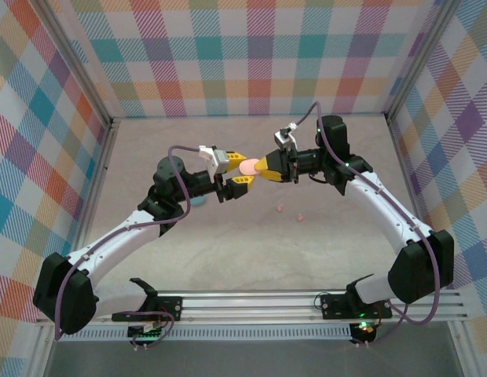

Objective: Insert wireless bluetooth earbuds into charging case

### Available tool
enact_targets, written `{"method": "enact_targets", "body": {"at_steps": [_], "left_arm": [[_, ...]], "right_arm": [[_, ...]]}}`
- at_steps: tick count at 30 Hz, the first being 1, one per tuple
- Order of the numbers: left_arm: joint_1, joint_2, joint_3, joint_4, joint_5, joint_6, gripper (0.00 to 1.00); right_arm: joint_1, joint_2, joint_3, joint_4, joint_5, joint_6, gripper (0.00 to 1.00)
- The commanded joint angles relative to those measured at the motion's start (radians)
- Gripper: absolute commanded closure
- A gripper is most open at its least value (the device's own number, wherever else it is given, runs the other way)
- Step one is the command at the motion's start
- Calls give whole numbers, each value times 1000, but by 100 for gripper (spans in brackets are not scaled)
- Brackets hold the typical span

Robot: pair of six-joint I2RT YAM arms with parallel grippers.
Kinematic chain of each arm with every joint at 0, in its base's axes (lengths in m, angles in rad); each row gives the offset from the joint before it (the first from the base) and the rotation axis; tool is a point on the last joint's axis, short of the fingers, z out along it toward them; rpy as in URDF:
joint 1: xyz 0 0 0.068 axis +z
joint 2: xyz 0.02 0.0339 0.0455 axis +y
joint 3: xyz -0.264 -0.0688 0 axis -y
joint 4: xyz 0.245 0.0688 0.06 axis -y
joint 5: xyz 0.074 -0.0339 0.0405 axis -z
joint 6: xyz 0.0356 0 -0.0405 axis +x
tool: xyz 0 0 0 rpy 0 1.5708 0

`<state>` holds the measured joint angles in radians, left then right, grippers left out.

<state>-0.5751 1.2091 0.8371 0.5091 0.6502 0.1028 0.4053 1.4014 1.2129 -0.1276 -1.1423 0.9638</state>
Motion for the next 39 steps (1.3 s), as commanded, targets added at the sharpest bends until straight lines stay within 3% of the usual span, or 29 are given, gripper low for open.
{"method": "enact_targets", "body": {"at_steps": [1, 12, 26, 32, 34, 36, 39], "left_arm": [[-9, 4, 32, 52, 14, -14, 39], [-16, 5, 30, 22, 12, 3, 38], [-16, 2, 36, 23, 21, -1, 62], [-15, -9, 33, 15, 18, -14, 67], [-16, -12, 36, 2, 17, -15, 67], [-16, -18, 41, -22, 17, -17, 67], [-14, -35, 41, -62, 16, -20, 68]], "right_arm": [[2, -20, -7, 24, -30, 9, 79], [3, -22, -11, 55, -28, 41, 79], [3, -24, -20, 54, -31, 50, 74], [4, -27, -13, 51, -21, 55, 55], [3, -30, -9, 49, -22, 45, 44], [-5, -40, 5, 26, -14, 7, 35], [-26, -75, 44, -69, 36, -119, 31]]}}
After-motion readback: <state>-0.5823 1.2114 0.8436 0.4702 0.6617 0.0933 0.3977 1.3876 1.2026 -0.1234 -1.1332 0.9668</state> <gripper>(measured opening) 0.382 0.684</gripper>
